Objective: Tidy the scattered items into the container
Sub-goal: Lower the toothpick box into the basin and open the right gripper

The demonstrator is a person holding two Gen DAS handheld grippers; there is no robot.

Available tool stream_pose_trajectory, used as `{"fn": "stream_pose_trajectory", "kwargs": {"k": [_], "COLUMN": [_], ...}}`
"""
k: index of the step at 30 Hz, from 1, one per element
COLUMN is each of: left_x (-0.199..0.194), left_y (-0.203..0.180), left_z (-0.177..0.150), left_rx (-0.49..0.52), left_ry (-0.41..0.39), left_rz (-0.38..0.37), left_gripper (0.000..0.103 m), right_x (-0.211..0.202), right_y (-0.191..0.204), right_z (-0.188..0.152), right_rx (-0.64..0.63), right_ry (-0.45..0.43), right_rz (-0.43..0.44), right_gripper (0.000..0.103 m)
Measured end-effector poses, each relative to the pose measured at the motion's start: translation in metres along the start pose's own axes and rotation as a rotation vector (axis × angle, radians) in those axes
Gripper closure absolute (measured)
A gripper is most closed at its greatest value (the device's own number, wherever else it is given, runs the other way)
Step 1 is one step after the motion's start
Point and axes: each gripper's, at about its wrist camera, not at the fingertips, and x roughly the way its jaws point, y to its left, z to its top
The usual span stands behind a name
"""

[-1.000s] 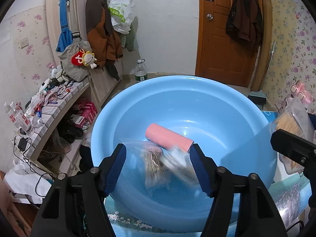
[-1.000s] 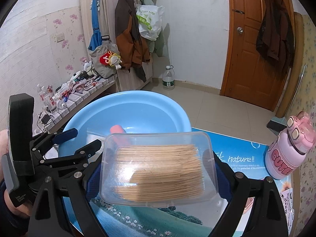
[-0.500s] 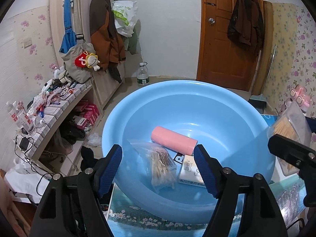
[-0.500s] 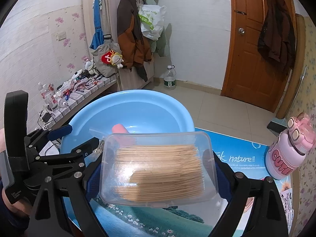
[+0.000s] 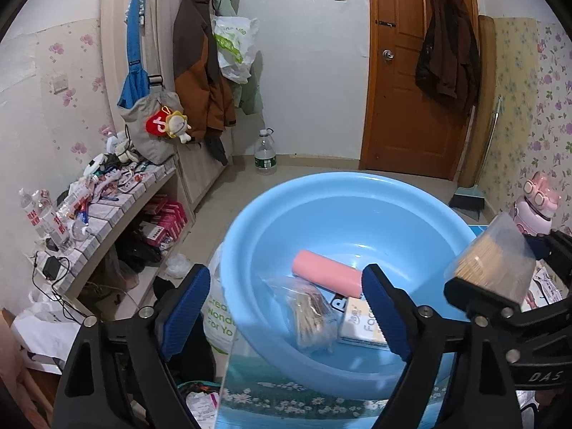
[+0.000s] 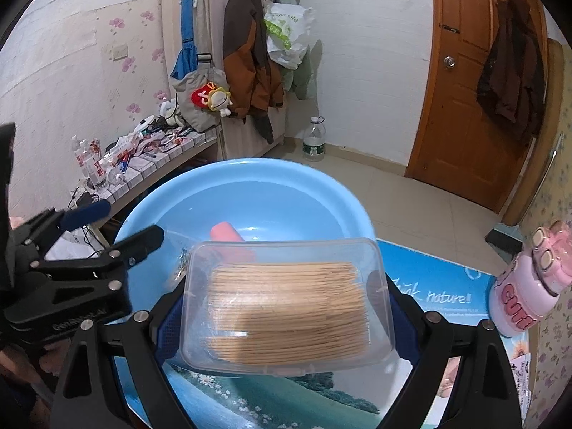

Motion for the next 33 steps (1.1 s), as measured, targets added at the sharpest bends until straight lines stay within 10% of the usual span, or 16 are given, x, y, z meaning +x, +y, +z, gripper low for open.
{"fn": "stream_pose_trajectory", "kwargs": {"k": [33], "left_x": [-0.005], "left_y": [0.032], "left_z": [-0.008], "left_rx": [-0.062], "left_ry": [0.014], "left_rz": [0.045], "left_gripper": [0.014], "right_x": [0.03], "right_y": [0.015], "right_z": [0.011], "right_rx": [-0.035], "right_ry": [0.074], "right_rz": [0.004], "right_gripper": [0.009]}}
